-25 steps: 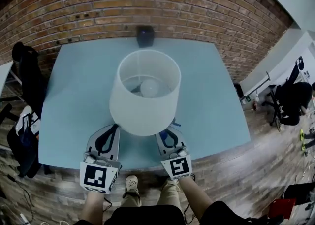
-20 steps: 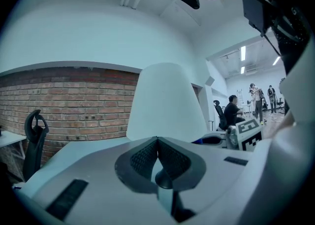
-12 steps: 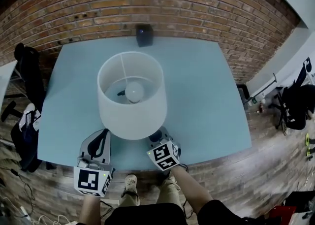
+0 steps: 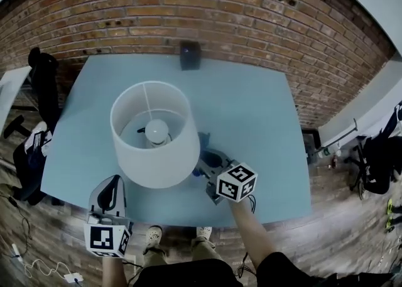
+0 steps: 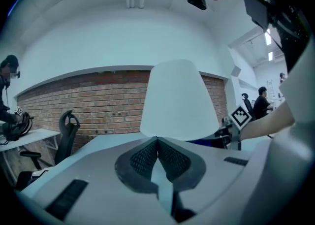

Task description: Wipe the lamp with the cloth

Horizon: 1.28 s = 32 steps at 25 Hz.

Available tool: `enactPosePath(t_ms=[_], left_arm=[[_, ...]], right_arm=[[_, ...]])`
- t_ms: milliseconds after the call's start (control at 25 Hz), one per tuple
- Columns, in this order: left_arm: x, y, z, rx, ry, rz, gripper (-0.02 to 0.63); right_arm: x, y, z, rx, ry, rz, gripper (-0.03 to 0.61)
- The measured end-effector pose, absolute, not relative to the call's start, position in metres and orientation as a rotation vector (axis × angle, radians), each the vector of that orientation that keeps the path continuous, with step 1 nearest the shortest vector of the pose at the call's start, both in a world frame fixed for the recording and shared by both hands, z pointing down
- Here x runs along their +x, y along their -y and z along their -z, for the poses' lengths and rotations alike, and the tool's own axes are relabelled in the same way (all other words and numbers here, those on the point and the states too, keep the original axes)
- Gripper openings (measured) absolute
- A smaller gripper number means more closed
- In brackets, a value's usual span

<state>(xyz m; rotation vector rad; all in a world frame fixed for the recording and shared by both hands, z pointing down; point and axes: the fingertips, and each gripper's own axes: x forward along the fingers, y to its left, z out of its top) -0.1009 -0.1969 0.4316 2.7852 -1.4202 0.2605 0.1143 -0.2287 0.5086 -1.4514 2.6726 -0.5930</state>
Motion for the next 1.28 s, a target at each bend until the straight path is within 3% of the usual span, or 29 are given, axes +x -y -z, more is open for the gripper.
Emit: enactPosePath(t_ms=[200, 400, 960, 1280], left_arm=[[-0.109, 0.176, -0.440, 2.646, 1.577, -0.288, 0.009], [-0.117, 0.163, -0.446, 2.539, 1.710, -0.291, 0.008], [-0.127, 0.139, -0.446, 2.469, 1.769, -0.314, 0.009], [-0.113, 0.134, -0.436, 2.539, 1.751, -0.265, 0.008]], right_arm=[[0.113, 0.279, -0.486, -0.890, -2.572, 0.931, 0.061], [0.065, 0.283, -0.499, -0.685, -2.836, 0.875, 0.063], [0.072, 0.296, -0.582, -1.106, -3.142, 0.785, 0.061], [0.118, 0.270, -0.517, -1.254, -2.929, 0.630, 0.061]])
